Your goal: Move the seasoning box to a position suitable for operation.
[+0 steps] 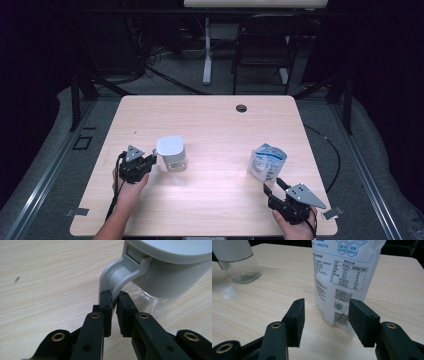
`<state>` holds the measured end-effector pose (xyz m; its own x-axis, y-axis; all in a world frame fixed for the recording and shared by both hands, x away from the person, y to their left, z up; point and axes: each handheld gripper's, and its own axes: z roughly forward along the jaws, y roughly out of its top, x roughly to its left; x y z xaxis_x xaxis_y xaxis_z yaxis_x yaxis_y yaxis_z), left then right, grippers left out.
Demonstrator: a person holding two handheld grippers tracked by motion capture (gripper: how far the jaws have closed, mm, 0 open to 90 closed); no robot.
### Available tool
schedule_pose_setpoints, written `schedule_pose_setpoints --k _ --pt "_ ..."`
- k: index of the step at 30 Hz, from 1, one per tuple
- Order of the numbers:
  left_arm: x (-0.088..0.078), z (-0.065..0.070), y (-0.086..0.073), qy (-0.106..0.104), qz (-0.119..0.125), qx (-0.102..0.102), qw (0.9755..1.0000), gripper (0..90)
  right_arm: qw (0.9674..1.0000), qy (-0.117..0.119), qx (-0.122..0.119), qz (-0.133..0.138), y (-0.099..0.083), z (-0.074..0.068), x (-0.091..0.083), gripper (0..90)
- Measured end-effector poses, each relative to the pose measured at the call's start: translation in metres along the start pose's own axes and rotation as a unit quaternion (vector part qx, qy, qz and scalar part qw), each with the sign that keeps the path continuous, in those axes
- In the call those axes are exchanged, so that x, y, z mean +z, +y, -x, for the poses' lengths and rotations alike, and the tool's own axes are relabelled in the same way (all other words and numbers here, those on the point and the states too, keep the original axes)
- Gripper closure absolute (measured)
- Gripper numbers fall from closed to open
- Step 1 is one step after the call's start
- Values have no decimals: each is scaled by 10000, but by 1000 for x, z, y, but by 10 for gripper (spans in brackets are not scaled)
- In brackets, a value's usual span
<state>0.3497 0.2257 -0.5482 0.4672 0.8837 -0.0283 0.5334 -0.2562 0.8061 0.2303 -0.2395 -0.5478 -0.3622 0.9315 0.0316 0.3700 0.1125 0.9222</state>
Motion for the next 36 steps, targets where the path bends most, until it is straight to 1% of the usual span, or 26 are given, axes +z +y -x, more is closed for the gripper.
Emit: schedule_pose_setpoints --k 1,5,10,12,13,16,18,21,28,31,33,36 --pt "-1 1 -1 10 8 30 10000 835 10000 32 8 -9 0 -1 0 479" --pt "-4 7 -3 -79 -12 78 9999 835 9999 92 -31 -26 -2 -6 2 482" --pt "-7 14 -4 -99 -25 74 9999 835 9999 157 -51 -25 -2 -11 4 483" --pt "-9 17 -5 -110 -31 151 9998 835 9998 188 -55 -21 -2 -12 5 483" --pt "-10 18 -6 -124 -34 133 9998 835 9998 183 -53 -22 -2 -13 5 483" --pt "-11 21 -8 -148 -5 163 9998 835 9998 207 -61 -43 -3 -15 6 483" --pt "-13 24 -9 -177 -26 145 9997 835 9997 220 -52 -13 -3 -16 7 482" --pt "-16 28 -10 -209 -49 180 9996 835 9997 246 -58 -19 -3 -18 8 482" --pt "-21 44 -14 -288 -69 252 9992 835 9995 322 -25 -54 -5 -25 12 482" --pt "-23 51 -16 -305 -46 274 9991 835 9992 387 -53 -47 -6 -28 14 482" --pt "-24 55 -17 -352 -44 297 9989 835 9992 386 -80 -94 -6 -30 15 482" --pt "-26 61 -19 -418 -48 365 9984 835 9991 415 -72 -93 -7 -32 15 482"
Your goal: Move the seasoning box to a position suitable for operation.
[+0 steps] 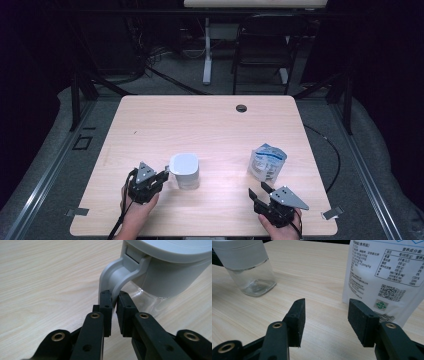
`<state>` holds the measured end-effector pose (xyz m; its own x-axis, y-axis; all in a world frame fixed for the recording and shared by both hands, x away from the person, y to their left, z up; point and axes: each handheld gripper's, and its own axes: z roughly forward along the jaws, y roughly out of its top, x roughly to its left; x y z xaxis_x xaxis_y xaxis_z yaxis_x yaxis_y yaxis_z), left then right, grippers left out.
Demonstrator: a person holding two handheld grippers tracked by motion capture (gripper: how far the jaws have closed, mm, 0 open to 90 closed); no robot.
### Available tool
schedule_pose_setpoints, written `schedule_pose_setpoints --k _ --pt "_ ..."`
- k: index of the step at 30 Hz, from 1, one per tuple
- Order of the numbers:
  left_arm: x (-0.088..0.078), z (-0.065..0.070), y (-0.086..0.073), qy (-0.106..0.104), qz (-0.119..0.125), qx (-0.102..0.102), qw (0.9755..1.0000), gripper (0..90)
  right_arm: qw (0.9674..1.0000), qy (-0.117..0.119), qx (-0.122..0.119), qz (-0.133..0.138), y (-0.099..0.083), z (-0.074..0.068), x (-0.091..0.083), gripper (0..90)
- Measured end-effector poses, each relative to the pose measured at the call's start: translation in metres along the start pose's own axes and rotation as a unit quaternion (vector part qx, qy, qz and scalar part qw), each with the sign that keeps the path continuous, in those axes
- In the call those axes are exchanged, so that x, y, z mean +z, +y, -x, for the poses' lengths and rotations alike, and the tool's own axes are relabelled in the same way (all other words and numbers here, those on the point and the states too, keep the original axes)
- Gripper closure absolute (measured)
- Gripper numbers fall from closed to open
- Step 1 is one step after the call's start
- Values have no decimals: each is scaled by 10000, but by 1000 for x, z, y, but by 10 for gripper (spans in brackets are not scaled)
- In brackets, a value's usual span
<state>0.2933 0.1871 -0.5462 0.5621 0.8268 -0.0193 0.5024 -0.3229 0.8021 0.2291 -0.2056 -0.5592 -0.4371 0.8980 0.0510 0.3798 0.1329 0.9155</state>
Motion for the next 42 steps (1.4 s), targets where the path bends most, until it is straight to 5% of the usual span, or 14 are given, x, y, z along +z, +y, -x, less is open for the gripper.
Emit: schedule_pose_setpoints --k 24,42 --pt "-7 26 -7 -206 60 108 9997 835 9999 89 4 -57 -4 -5 2 480" --pt "-7 25 -9 -267 112 106 9995 831 9999 118 -19 -70 -2 -6 3 479"
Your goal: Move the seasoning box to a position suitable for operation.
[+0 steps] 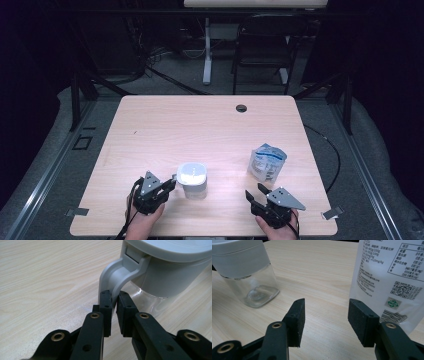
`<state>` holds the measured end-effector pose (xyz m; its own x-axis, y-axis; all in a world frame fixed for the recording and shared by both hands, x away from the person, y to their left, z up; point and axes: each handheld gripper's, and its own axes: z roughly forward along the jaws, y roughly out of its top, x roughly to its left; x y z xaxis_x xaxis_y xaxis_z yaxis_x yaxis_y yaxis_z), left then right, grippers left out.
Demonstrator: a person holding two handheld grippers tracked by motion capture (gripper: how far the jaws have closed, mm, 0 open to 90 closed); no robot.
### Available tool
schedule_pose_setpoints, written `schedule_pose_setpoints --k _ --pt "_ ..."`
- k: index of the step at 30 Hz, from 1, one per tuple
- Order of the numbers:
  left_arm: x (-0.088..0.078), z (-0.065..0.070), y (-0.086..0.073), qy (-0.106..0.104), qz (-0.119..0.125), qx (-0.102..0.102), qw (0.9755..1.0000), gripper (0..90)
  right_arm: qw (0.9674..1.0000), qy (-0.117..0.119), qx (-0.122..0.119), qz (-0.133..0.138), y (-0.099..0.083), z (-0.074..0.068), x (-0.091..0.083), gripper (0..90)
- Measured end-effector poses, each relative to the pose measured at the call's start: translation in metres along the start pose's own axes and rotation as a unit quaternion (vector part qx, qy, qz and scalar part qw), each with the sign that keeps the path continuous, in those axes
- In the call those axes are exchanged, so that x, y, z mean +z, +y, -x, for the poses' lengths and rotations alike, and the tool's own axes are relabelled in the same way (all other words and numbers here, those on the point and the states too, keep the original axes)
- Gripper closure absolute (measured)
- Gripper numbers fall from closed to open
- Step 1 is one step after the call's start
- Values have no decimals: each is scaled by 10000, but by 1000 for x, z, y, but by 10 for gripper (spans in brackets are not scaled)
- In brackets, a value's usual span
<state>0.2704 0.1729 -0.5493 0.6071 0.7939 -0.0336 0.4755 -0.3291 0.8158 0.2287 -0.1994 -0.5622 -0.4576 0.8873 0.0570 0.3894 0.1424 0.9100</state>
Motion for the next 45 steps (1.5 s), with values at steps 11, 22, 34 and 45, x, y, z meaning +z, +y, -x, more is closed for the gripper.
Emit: schedule_pose_setpoints --k 11,22,34,45 --pt "-12 -5 -1 -174 189 -211 9994 756 10000 40 -15 2 4 -1 0 477" --pt "-26 -15 3 -361 240 -382 9983 699 9998 119 -156 3 12 -5 3 492" --pt "-35 -25 30 -468 461 -232 9976 635 9988 391 -288 -56 28 -11 8 563" --pt "-31 -24 47 -586 403 -45 9975 590 9972 556 -472 -168 38 -16 16 629"
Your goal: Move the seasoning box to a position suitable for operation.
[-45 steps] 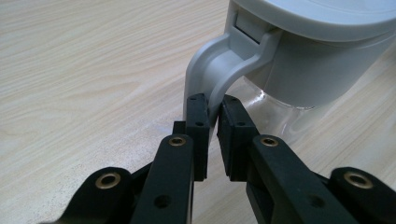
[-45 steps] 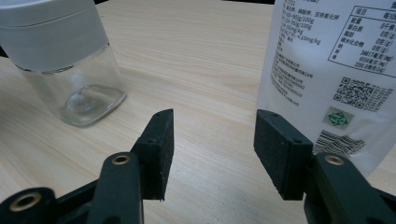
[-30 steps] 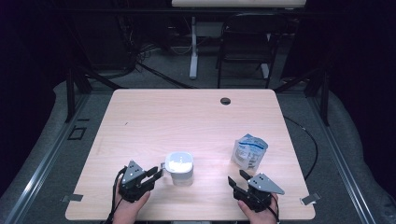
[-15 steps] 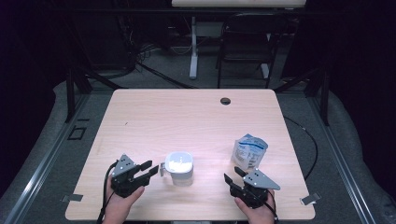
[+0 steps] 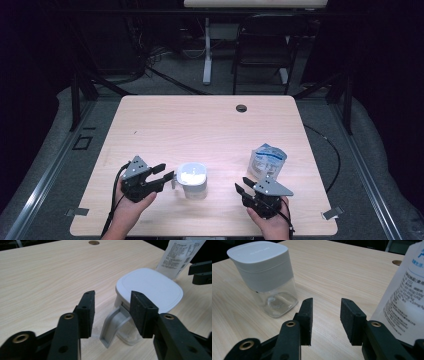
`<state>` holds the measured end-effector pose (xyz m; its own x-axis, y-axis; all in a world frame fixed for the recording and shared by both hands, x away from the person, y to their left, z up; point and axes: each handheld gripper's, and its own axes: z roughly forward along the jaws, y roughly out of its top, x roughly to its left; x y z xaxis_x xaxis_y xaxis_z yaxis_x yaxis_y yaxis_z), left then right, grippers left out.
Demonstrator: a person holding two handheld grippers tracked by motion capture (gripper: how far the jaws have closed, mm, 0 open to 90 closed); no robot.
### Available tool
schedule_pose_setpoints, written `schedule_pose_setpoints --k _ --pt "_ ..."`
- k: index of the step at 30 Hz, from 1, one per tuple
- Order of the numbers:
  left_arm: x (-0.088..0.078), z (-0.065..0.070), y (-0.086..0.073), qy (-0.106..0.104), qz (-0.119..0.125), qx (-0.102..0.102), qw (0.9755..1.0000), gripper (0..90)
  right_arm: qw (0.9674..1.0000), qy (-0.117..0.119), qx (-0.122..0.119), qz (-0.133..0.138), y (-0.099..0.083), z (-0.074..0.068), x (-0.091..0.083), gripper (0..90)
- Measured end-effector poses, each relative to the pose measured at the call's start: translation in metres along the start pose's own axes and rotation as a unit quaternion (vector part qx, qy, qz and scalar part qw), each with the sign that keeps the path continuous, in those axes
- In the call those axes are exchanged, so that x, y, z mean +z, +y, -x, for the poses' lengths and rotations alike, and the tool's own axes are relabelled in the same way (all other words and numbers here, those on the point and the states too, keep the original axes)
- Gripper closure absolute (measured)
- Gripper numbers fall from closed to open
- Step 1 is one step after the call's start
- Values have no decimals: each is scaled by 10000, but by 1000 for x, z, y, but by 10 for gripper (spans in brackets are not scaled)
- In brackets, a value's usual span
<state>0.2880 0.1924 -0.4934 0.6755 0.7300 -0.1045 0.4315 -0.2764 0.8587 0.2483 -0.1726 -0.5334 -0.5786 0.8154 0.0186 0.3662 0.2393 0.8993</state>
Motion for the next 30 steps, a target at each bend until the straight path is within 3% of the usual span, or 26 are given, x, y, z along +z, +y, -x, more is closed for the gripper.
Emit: schedule_pose_setpoints --k 10,17,30 --pt "2 4 17 -125 -22 237 9996 804 9998 111 -155 -3 8 -5 6 649" --pt "4 8 22 -234 -42 325 9992 900 9997 152 -177 1 9 -7 9 656" --pt "17 12 19 -283 -227 387 9986 900 9996 149 -221 -9 11 -8 10 681"
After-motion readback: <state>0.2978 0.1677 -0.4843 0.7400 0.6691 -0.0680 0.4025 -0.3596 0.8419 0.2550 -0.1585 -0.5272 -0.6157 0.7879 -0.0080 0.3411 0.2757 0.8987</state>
